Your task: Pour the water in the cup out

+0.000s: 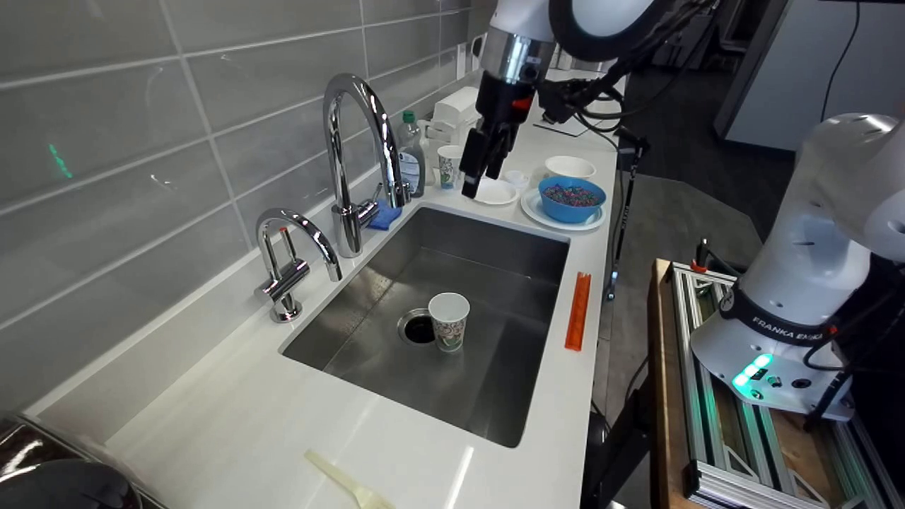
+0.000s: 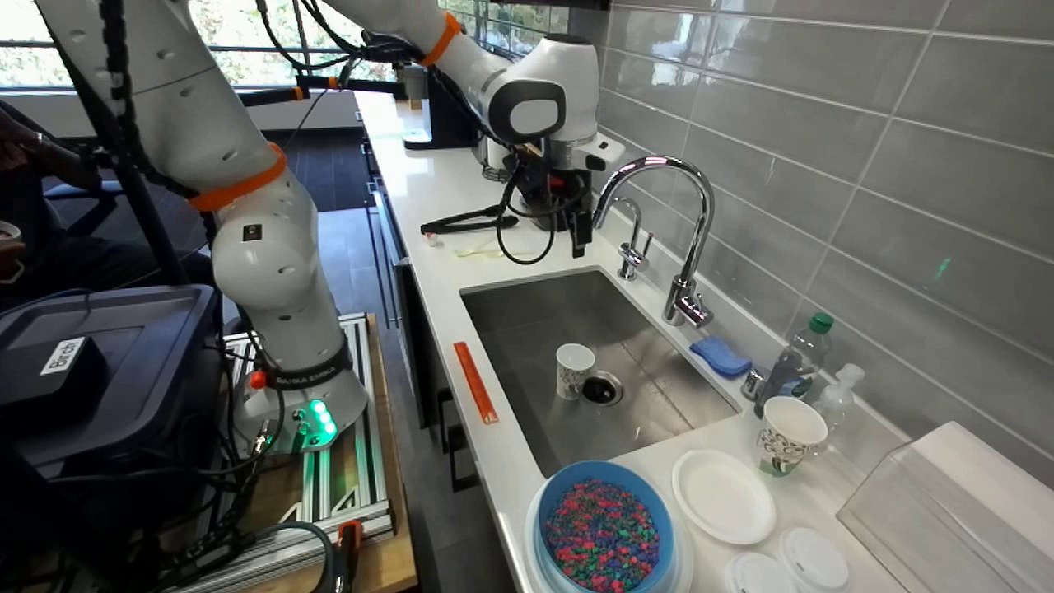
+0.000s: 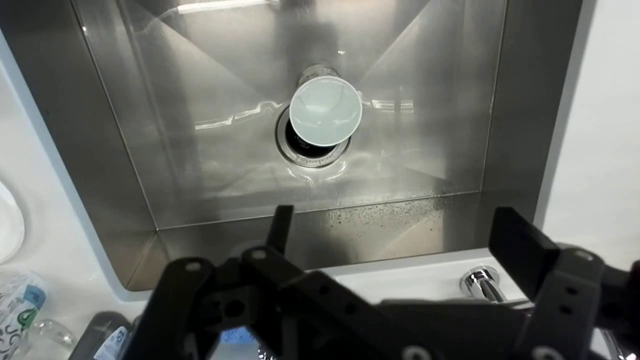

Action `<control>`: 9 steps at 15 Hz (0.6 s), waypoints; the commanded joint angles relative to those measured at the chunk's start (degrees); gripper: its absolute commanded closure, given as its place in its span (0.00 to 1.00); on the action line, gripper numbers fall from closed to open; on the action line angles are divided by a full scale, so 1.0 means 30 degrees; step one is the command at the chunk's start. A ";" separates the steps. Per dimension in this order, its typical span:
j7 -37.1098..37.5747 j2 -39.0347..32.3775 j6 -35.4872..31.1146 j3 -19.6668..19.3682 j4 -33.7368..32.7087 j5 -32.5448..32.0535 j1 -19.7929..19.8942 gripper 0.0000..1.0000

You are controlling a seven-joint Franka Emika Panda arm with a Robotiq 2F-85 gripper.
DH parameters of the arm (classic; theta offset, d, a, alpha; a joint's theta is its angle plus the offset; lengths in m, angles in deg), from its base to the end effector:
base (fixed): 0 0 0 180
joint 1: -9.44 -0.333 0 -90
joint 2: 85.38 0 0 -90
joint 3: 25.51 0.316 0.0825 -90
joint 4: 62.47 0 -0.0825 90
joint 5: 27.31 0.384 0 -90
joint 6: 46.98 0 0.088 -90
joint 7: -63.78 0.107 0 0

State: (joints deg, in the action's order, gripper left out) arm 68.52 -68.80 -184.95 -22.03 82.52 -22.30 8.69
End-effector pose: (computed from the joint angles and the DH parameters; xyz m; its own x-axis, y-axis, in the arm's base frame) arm 0.4444 0.0334 0.3944 0.9844 -0.0743 0.1597 -0.0647 -0.9958 -0.0646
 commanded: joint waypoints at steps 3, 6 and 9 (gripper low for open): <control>0.0040 -0.0756 -0.0313 -0.0158 -0.0012 -0.0073 -0.0144 0.00; 0.0040 -0.0774 -0.0315 -0.0159 -0.0053 -0.0074 -0.0144 0.00; -0.0013 -0.2958 -0.1480 -0.0521 -0.0106 0.0438 0.0022 0.00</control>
State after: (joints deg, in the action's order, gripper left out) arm 68.51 -72.15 -185.97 -22.43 82.37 -22.00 8.69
